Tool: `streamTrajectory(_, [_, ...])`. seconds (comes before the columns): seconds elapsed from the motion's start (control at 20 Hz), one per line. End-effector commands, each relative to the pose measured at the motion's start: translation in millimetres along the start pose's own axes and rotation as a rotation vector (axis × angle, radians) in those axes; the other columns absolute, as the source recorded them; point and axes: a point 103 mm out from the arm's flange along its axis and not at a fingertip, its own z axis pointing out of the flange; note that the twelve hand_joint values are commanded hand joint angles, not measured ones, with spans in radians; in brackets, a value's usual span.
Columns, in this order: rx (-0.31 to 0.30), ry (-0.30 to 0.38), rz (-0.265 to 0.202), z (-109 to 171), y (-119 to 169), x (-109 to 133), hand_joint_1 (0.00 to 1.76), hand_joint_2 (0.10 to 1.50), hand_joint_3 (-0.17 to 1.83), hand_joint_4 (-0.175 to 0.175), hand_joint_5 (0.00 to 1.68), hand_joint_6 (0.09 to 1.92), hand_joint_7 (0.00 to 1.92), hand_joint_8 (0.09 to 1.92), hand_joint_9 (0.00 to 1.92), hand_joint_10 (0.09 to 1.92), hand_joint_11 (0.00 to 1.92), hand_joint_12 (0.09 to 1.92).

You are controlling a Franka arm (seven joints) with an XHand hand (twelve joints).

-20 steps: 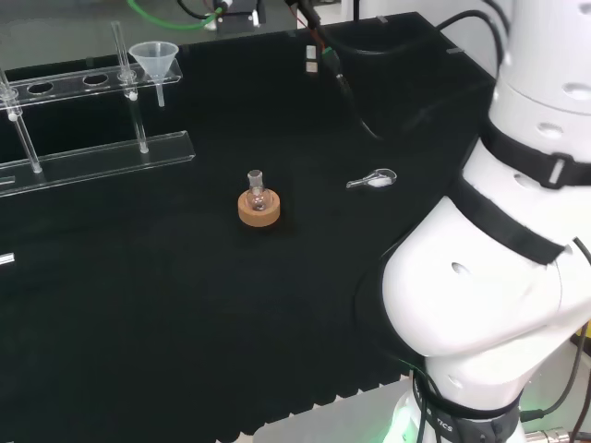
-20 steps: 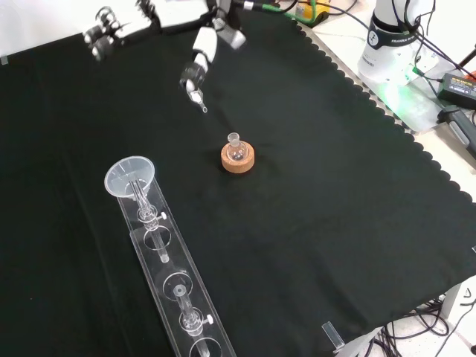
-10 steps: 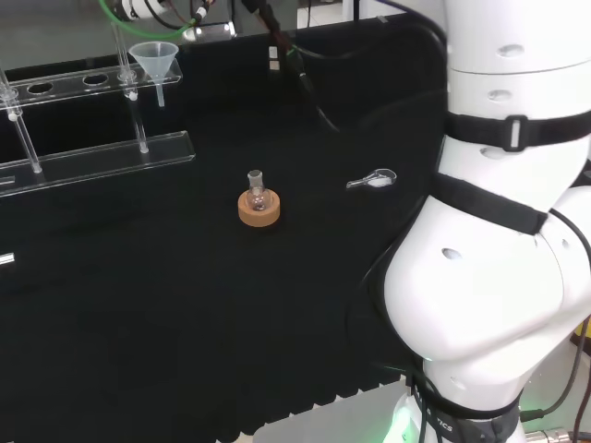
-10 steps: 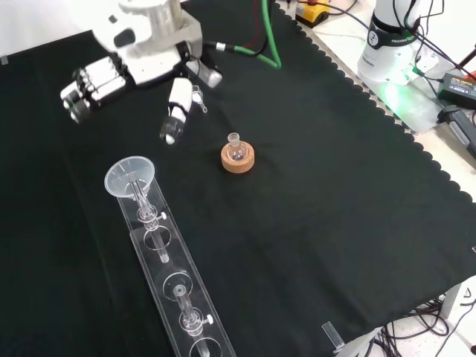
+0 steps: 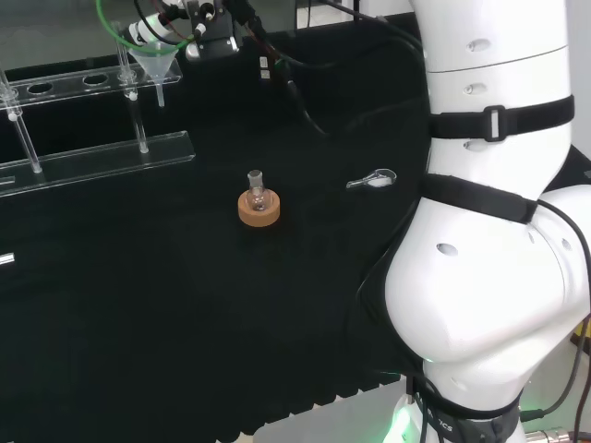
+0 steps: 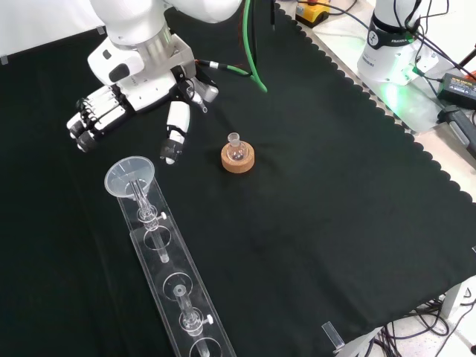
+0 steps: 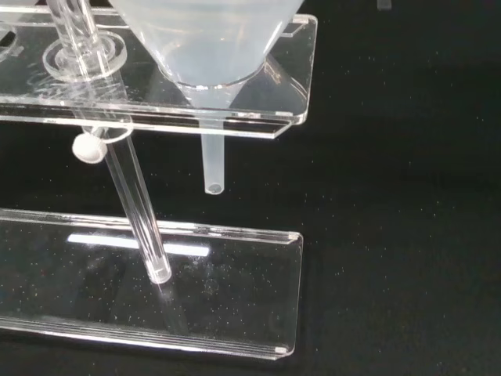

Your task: Pick up the funnel from the transparent funnel stand.

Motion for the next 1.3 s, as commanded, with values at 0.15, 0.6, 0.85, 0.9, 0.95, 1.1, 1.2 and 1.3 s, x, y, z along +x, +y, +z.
streamTrajectory(0.15, [0.087,0.014,0.010,29,19,2,0.19,0.82,0.06,0.067,0.02,0.09,0.00,0.09,0.00,0.09,0.00,0.77])
streamTrajectory(0.6, [0.140,0.045,0.031,51,31,-4,0.18,0.82,0.06,0.068,0.02,0.09,0.00,0.09,0.00,0.09,0.00,0.73])
streamTrajectory(0.85, [0.154,0.036,0.038,55,29,4,0.18,0.83,0.06,0.067,0.01,0.09,0.00,0.09,0.00,0.09,0.00,0.73])
streamTrajectory(0.9, [0.163,0.035,0.039,56,29,4,0.18,0.83,0.06,0.067,0.01,0.09,0.00,0.09,0.00,0.09,0.00,0.73])
streamTrajectory(0.95, [0.173,0.039,0.028,59,30,6,0.18,0.83,0.06,0.067,0.01,0.09,0.00,0.09,0.00,0.09,0.00,0.73])
streamTrajectory(1.1, [0.186,0.021,0.029,59,28,11,0.18,0.83,0.06,0.067,0.01,0.09,0.00,0.09,0.00,0.09,0.00,0.72])
streamTrajectory(1.2, [0.194,0.004,0.029,52,25,15,0.18,0.83,0.06,0.067,0.01,0.09,0.00,0.09,0.00,0.09,0.00,0.72])
streamTrajectory(1.3, [0.189,-0.006,0.030,43,20,18,0.18,0.83,0.06,0.066,0.01,0.09,0.00,0.09,0.00,0.09,0.00,0.72])
